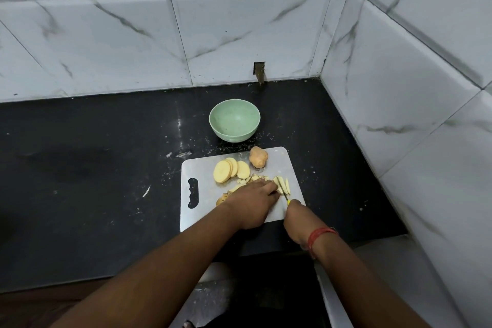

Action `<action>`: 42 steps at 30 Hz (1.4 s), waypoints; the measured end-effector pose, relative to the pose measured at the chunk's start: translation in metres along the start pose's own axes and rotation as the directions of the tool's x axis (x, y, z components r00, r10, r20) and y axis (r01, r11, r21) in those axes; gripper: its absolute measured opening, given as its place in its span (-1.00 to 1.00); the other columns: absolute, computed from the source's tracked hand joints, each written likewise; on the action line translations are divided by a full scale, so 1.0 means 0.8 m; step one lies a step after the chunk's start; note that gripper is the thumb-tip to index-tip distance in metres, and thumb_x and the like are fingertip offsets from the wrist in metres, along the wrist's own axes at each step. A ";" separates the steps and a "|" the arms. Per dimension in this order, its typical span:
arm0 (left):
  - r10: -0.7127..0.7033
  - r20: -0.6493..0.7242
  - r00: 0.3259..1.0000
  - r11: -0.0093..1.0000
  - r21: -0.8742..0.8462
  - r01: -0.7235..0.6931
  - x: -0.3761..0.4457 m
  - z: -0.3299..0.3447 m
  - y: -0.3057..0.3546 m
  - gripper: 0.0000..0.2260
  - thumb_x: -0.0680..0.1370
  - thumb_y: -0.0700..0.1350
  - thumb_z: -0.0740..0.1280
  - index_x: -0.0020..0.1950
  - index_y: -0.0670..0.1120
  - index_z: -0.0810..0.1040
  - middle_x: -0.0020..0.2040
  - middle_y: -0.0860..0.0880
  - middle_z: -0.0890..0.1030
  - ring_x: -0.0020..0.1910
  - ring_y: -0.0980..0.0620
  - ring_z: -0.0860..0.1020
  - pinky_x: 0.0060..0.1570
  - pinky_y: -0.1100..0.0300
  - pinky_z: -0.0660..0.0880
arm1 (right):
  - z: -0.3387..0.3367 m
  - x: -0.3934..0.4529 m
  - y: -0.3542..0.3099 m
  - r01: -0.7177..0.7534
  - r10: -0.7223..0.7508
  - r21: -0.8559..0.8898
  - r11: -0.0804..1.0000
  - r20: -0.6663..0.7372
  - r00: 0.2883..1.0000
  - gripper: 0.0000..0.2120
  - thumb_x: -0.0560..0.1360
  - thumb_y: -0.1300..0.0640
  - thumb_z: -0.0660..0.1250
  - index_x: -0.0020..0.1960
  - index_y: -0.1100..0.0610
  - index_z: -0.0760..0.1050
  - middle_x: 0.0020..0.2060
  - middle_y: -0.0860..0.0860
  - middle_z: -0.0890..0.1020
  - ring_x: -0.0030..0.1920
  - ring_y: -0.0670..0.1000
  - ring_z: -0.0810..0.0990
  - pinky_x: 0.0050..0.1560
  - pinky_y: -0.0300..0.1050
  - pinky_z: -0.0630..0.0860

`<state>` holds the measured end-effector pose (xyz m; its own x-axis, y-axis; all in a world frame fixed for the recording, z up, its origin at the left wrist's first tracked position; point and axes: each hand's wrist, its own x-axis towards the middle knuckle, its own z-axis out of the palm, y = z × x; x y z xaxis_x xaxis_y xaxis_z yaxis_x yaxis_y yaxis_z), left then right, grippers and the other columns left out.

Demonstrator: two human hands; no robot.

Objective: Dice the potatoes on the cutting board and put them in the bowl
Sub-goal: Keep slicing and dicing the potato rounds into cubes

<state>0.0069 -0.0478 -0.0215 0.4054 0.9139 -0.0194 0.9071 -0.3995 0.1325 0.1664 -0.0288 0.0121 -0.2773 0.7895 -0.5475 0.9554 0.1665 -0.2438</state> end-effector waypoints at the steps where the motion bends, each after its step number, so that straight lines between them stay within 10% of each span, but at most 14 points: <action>1: -0.001 0.005 1.000 1.000 -0.001 0.001 0.000 -0.001 0.000 -0.61 0.68 -0.08 0.20 0.47 -0.19 0.45 0.33 -0.16 0.46 0.28 -0.18 0.43 0.36 0.03 0.30 | 0.002 -0.003 0.004 0.000 0.000 0.004 1.000 0.006 1.000 -0.74 0.57 0.30 0.09 0.25 0.28 0.34 -0.13 0.11 0.52 -0.27 0.01 0.41 -0.22 -0.16 0.35; 42: -0.119 0.053 0.992 0.991 0.065 0.115 -0.014 0.016 0.006 -0.51 0.73 0.03 0.06 0.64 -0.08 0.17 0.61 -0.10 0.20 0.62 -0.14 0.08 0.60 -0.13 -0.11 | -0.003 -0.003 0.008 0.017 -0.015 0.045 0.999 -0.063 0.998 -0.77 0.61 0.23 0.13 0.25 0.25 0.33 0.13 0.21 0.57 0.07 0.15 0.59 -0.13 -0.13 0.39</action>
<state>0.0083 -0.0604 -0.0330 0.3004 0.9498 -0.0871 0.9531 -0.2955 0.0652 0.1731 -0.0287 0.0139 -0.2842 0.8227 -0.4923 0.9450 0.1536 -0.2889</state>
